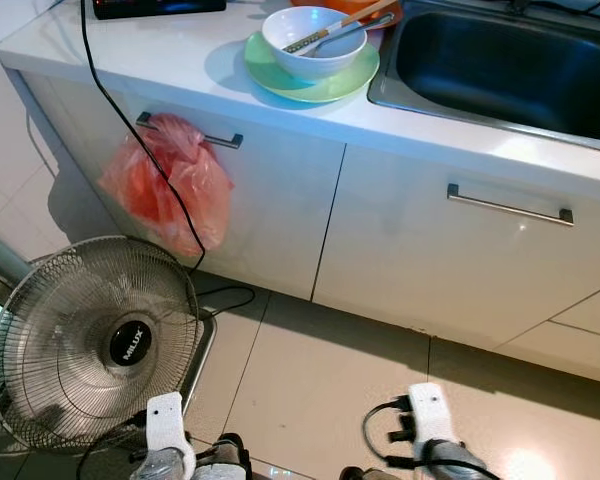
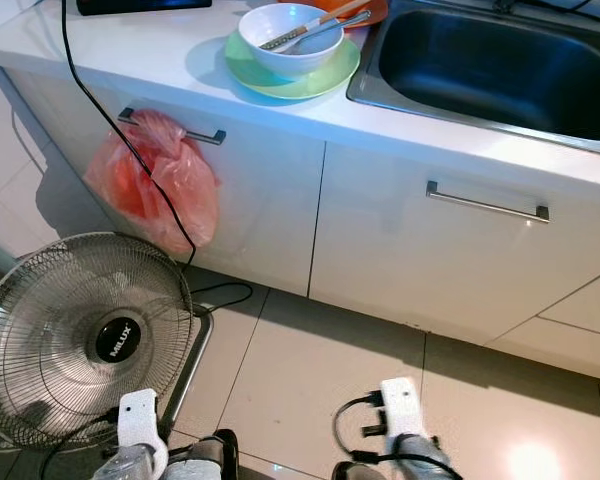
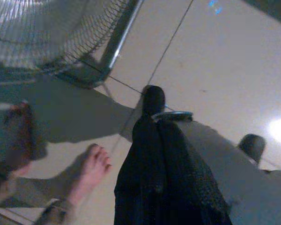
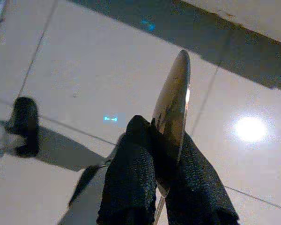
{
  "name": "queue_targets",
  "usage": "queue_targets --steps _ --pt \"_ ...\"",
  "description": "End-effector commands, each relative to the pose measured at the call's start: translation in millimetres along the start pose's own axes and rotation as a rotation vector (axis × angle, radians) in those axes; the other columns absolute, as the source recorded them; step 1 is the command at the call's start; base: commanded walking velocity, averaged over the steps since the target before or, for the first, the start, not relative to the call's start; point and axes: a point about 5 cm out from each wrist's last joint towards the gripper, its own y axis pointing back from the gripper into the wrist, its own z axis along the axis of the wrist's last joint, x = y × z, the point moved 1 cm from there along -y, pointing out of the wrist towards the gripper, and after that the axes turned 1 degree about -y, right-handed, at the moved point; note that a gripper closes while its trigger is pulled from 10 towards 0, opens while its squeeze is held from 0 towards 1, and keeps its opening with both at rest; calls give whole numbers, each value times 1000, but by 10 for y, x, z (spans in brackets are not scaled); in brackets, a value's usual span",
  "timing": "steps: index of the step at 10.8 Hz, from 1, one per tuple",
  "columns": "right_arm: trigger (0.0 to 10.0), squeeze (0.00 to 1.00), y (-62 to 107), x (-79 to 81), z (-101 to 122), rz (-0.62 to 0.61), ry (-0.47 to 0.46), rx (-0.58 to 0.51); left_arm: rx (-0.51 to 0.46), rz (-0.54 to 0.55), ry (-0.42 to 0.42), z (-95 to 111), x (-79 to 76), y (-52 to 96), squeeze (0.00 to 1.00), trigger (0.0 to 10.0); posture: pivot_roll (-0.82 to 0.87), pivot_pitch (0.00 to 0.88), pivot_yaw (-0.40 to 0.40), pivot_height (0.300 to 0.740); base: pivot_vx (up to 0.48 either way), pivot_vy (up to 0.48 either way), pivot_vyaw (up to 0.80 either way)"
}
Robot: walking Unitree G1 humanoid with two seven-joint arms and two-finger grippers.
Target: Kitchen organization
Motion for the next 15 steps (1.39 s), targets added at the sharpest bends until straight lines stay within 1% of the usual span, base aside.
queue_targets --steps 1,5,7,11,13,15 --pt "10000 0 16 -62 -45 -29 -20 14 -155 47 -457 149 198 10 0 10000 183 225 -31 740 0 0 0" --pt "10000 0 10 -27 -29 -12 -3 5 -143 41 -464 112 156 10 0 10000 181 227 -30 740 0 0 0" --pt "10000 0 8 -26 -26 -6 -2 8 -134 31 -446 86 138 10 0 10000 177 226 -30 740 0 0 0" --pt "10000 0 3 -5 -9 17 -8 3 -138 36 -253 71 124 13 0 10000 176 226 -31 740 0 0 0" --pt "10000 0 4 -11 -7 18 -12 3 -150 39 -203 99 147 12 0 10000 175 225 -31 740 0 0 0" --pt "10000 0 3 -12 -5 18 -13 4 -168 32 -181 123 142 13 0 10000 174 224 -30 740 0 0 0"
